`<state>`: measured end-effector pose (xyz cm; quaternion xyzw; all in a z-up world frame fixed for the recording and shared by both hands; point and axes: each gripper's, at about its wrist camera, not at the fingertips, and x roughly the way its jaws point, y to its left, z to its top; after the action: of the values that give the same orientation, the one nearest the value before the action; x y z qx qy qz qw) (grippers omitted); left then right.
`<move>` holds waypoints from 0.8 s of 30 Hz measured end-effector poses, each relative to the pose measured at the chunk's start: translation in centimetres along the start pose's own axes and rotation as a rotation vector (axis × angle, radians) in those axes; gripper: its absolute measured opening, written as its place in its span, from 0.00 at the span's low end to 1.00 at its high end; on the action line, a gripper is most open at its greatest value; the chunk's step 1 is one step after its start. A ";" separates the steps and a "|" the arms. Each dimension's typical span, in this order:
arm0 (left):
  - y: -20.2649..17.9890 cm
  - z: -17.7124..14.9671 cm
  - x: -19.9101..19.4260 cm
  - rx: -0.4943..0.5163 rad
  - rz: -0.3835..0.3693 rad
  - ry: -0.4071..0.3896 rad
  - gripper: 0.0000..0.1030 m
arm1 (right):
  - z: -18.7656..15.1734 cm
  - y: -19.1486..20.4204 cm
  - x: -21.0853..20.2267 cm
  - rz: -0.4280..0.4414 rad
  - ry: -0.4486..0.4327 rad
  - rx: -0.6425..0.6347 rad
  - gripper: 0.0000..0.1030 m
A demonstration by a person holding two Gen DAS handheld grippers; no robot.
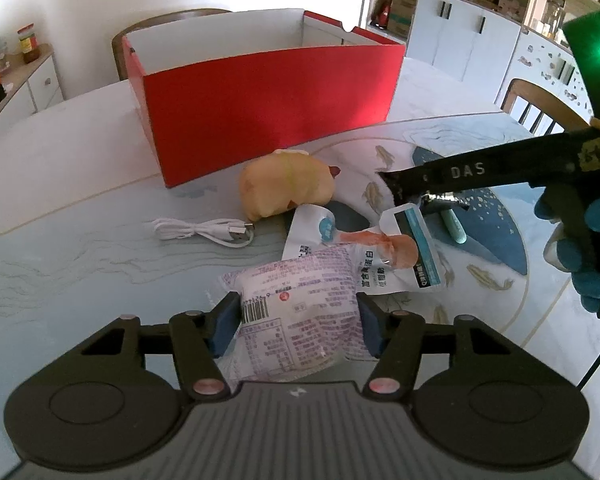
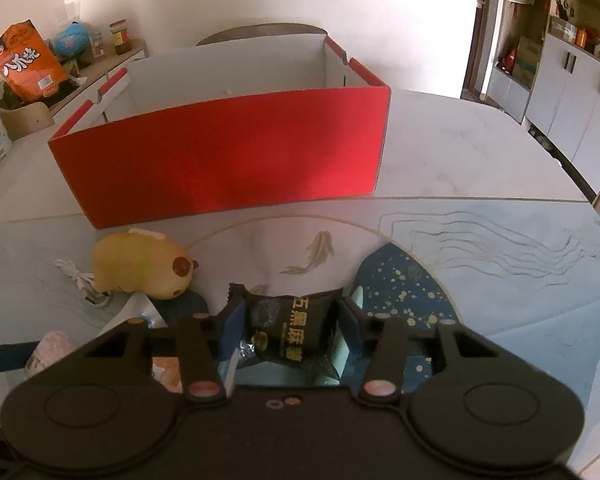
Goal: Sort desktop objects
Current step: 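Close the left tool on the white printed bag while the right tool grips the black packet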
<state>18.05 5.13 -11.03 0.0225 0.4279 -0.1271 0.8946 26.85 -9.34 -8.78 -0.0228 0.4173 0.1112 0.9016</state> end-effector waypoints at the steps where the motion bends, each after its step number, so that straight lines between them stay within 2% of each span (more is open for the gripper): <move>1: 0.0 0.1 -0.1 0.000 0.003 -0.003 0.58 | 0.0 0.0 -0.1 -0.002 -0.002 0.001 0.48; 24: 0.2 2.5 -3.3 0.013 -0.010 -0.079 0.58 | 0.9 -0.1 -4.1 -0.012 -0.063 -0.014 0.44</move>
<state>18.03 5.65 -6.89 0.0211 0.3913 -0.1351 0.9100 25.00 -10.09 -5.09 -0.0283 0.3876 0.1092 0.9149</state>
